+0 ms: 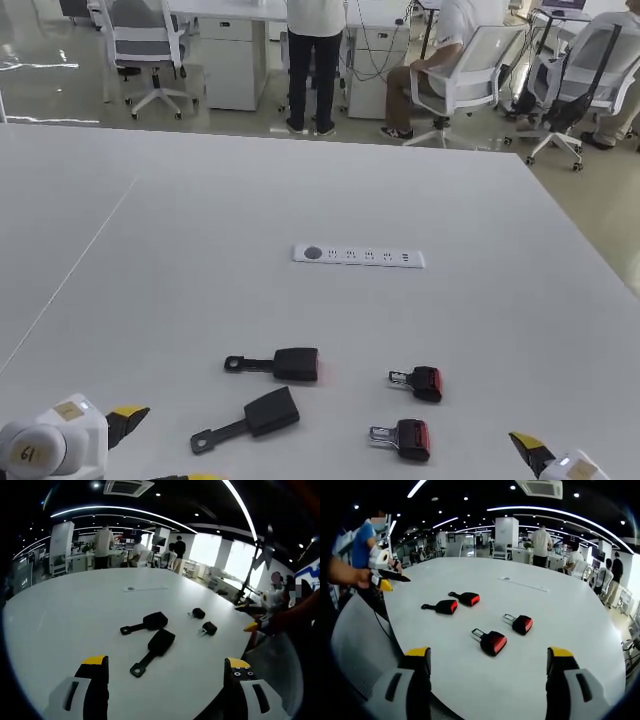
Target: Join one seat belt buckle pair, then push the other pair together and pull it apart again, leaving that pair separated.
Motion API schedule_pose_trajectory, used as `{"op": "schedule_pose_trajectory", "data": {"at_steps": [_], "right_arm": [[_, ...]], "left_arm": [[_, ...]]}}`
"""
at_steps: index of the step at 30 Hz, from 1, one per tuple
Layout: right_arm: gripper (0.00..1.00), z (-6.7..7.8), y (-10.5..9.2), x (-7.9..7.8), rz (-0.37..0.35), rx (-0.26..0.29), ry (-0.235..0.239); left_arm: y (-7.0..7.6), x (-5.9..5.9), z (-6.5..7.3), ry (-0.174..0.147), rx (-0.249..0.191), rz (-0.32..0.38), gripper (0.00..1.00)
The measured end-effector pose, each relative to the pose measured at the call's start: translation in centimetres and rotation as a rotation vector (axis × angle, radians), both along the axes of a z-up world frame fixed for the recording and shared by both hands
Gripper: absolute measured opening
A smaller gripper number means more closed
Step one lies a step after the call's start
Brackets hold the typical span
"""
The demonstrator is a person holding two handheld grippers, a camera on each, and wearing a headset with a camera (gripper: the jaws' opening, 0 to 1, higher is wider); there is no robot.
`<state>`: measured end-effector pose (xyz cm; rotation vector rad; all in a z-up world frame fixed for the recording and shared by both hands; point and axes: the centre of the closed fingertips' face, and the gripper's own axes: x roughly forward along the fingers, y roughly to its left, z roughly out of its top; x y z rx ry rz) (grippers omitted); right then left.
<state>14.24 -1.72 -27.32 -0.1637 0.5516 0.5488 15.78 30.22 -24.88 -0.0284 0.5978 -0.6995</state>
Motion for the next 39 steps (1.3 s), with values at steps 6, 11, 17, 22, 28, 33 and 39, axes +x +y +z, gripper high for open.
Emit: {"op": "schedule_pose_trajectory", "data": {"at_steps": [6, 11, 17, 22, 28, 33, 39], "right_arm": [[0.98, -0.2, 0.1, 0.1, 0.012, -0.003, 0.013], [0.98, -0.1, 0.6, 0.1, 0.029, 0.006, 0.020], [0.97, -0.4, 1.1, 0.4, 0.053, 0.010, 0.028], [0.97, -0.7, 1.3, 0.7, 0.064, 0.013, 0.040], [0.97, -1.2, 1.4, 1.4, 0.082, 0.008, 0.054], [0.96, -1.5, 1.7, 2.0, 0.109, 0.011, 0.065], [0.95, -2.1, 1.8, 3.3, 0.140, 0.001, 0.082]], "left_arm": [[0.0, 0.1, 0.0, 0.000, 0.000, 0.000, 0.98], [-0.1, 0.2, -0.2, 0.004, 0.003, -0.004, 0.98], [-0.5, 0.3, -0.3, 0.007, 0.006, -0.013, 0.97], [-0.8, 0.7, -0.5, 0.011, 0.006, -0.019, 0.97], [-1.2, 1.2, -1.1, 0.016, 0.023, -0.039, 0.97], [-1.5, 1.8, -1.5, 0.020, 0.036, -0.056, 0.96], [-2.0, 2.7, -2.4, 0.029, 0.050, -0.078, 0.95]]}}
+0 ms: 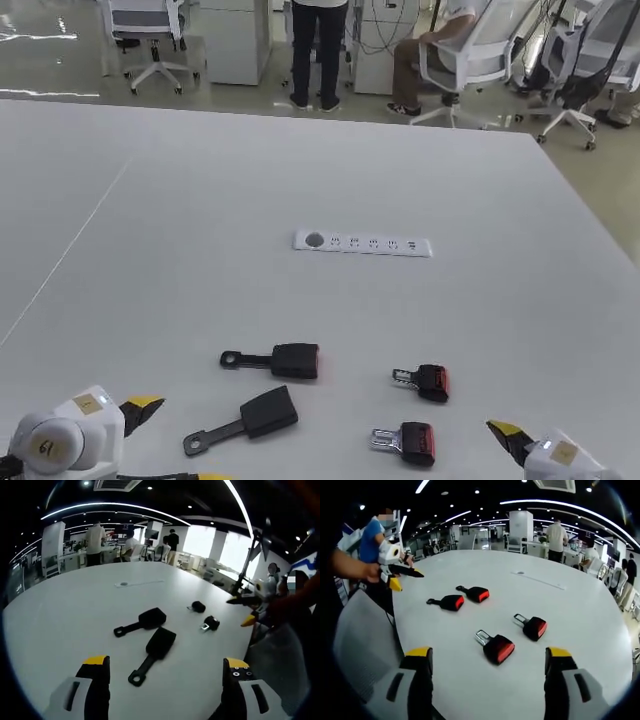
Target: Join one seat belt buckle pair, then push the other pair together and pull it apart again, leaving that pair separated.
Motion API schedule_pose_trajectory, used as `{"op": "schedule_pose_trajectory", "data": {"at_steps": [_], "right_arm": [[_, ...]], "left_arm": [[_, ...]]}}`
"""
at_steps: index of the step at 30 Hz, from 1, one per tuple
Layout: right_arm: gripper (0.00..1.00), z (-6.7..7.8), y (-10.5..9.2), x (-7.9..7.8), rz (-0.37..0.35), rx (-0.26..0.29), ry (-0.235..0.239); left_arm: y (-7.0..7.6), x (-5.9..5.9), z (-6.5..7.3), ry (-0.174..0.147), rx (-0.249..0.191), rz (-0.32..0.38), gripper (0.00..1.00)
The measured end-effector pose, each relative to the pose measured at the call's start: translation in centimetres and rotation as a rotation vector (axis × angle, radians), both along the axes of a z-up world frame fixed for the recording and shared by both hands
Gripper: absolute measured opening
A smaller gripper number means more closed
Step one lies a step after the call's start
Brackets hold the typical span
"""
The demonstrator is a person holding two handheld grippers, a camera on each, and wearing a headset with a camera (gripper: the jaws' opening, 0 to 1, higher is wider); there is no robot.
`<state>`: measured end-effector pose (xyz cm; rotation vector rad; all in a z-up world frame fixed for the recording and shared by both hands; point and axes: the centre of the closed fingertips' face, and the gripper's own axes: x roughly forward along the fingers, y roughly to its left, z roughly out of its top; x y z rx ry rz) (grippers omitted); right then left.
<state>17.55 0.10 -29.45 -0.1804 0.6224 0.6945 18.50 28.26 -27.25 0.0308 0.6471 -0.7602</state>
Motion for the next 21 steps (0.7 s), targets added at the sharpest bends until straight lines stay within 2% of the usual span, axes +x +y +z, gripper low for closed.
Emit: {"op": "schedule_pose_trajectory", "data": {"at_steps": [9, 21], "right_arm": [[0.92, -1.2, 0.9, 1.7, 0.066, -0.005, 0.036], [0.86, -3.2, 2.0, 3.2, 0.195, -0.022, 0.106]], "left_arm": [[-0.7, 1.4, -1.1, 0.005, 0.031, -0.050, 0.91], [-2.0, 3.5, -3.6, 0.036, 0.055, -0.107, 0.88]]}}
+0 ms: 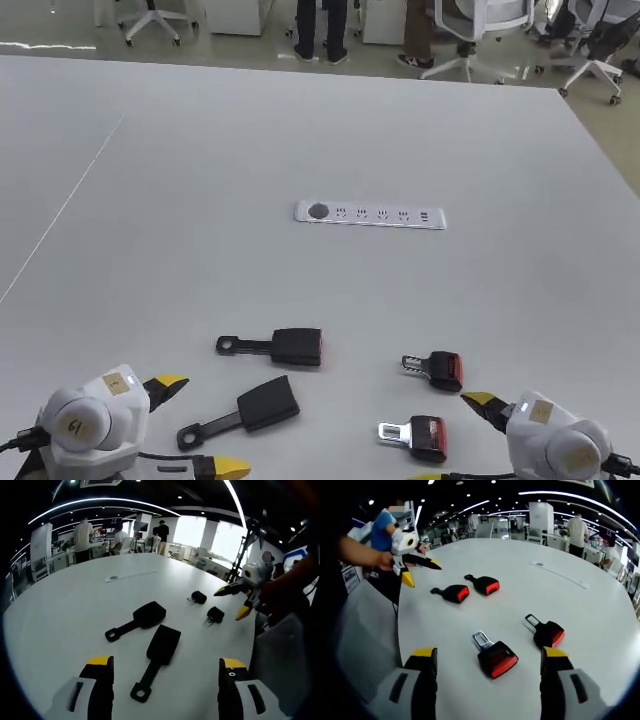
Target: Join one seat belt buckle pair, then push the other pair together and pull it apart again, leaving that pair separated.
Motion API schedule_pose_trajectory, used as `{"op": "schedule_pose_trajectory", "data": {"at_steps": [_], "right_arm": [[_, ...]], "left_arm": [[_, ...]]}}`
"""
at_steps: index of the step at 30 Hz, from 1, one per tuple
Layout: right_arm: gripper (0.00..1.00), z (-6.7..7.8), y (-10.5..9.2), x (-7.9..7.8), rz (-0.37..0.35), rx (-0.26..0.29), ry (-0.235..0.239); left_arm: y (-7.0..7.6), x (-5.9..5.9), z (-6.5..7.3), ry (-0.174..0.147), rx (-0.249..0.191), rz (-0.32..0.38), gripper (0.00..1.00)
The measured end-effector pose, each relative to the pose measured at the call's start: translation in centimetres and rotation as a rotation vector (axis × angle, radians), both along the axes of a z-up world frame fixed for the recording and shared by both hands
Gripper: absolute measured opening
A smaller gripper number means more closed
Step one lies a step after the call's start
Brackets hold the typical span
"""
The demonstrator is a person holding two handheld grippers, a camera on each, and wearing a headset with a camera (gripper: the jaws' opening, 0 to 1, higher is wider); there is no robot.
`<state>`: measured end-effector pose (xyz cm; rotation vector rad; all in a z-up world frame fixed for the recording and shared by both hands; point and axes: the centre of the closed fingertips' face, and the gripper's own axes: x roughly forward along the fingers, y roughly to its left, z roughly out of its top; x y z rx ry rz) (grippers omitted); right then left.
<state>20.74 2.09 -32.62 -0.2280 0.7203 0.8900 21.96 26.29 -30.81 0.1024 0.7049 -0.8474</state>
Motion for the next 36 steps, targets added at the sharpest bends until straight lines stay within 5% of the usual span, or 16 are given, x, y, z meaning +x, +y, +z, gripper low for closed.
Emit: {"op": "schedule_pose_trajectory", "data": {"at_steps": [14, 19, 29, 36], "right_arm": [[0.79, -2.2, 0.5, 0.6, 0.130, -0.031, 0.074], [0.76, -3.1, 0.2, 0.3, 0.187, -0.056, 0.113], [0.66, -4.1, -0.4, -0.1, 0.315, -0.127, 0.139], [0.55, -4.1, -0.7, 0.2, 0.366, -0.156, 0.138]], "left_arm": [[-1.5, 1.9, -2.3, 0.020, 0.056, -0.107, 0.77], [-2.2, 1.4, -4.3, 0.079, 0.084, -0.178, 0.76], [-3.9, 2.3, -5.0, 0.051, 0.134, -0.283, 0.68], [-4.6, 2.0, -5.6, 0.041, 0.158, -0.382, 0.50]]}}
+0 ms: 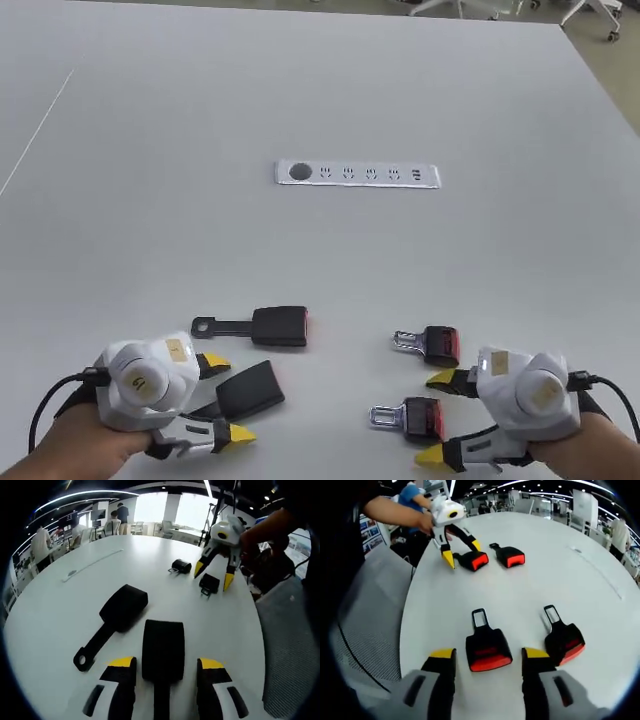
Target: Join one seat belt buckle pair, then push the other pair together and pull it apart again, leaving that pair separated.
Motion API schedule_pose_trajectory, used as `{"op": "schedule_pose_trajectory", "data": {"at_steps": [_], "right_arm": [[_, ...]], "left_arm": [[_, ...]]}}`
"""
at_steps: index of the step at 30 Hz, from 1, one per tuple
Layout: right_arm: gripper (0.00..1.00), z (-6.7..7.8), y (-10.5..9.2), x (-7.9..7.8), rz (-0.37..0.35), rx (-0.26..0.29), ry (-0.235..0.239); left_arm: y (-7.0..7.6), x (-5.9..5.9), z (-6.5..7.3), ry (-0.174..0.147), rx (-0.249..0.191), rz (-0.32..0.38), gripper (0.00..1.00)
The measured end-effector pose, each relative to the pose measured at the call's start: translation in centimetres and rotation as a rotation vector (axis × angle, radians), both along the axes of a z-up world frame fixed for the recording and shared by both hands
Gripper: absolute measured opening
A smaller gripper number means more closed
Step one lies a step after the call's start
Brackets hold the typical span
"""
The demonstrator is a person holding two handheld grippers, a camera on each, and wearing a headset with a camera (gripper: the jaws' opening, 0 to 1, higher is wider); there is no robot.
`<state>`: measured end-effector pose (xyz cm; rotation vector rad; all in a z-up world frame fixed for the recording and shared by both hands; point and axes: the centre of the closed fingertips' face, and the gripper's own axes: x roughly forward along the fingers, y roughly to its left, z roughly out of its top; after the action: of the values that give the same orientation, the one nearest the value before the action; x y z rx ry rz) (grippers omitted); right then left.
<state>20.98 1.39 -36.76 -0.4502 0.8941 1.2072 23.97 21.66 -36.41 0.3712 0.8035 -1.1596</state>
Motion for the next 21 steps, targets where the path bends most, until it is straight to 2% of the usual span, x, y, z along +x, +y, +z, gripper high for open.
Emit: {"op": "schedule_pose_trajectory", "data": {"at_steps": [2, 3, 4, 5, 6, 7, 8, 11, 16, 21], "right_arm": [[0.51, -0.05, -0.11, -0.13, 0.037, -0.019, -0.009], [0.50, -0.03, -0.05, -0.21, 0.043, -0.023, -0.007], [0.48, -0.08, -0.01, -0.24, 0.045, -0.022, -0.005], [0.46, -0.13, 0.03, -0.29, 0.053, -0.023, -0.006], [0.44, -0.13, 0.03, -0.26, 0.057, -0.026, -0.010], [0.41, -0.15, -0.02, -0.07, 0.057, -0.037, -0.021], [0.38, -0.14, 0.03, -0.07, 0.057, -0.038, -0.018], [0.37, -0.13, 0.04, 0.04, 0.058, -0.047, -0.019], [0.36, -0.23, -0.01, 0.12, 0.065, -0.063, -0.012], [0.35, -0.29, -0.05, 0.15, 0.087, -0.090, 0.001]], "left_arm": [[0.16, -0.10, -0.30, -0.029, 0.033, -0.046, 0.42], [-0.02, 0.11, -0.33, -0.059, 0.034, -0.077, 0.41], [0.02, 0.11, -0.40, -0.059, 0.042, -0.079, 0.39], [0.02, 0.30, -0.45, -0.074, 0.054, -0.102, 0.37], [0.02, 0.39, -0.47, -0.077, 0.058, -0.107, 0.35], [-0.05, 0.41, -0.51, -0.059, 0.052, -0.116, 0.35], [-0.07, 0.35, -0.55, -0.056, 0.054, -0.141, 0.35], [-0.08, 0.15, -0.69, -0.078, 0.079, -0.246, 0.35], [-0.24, -0.06, -0.85, -0.080, 0.105, -0.405, 0.34], [-0.49, -0.05, -0.94, -0.078, 0.141, -0.494, 0.34]]}}
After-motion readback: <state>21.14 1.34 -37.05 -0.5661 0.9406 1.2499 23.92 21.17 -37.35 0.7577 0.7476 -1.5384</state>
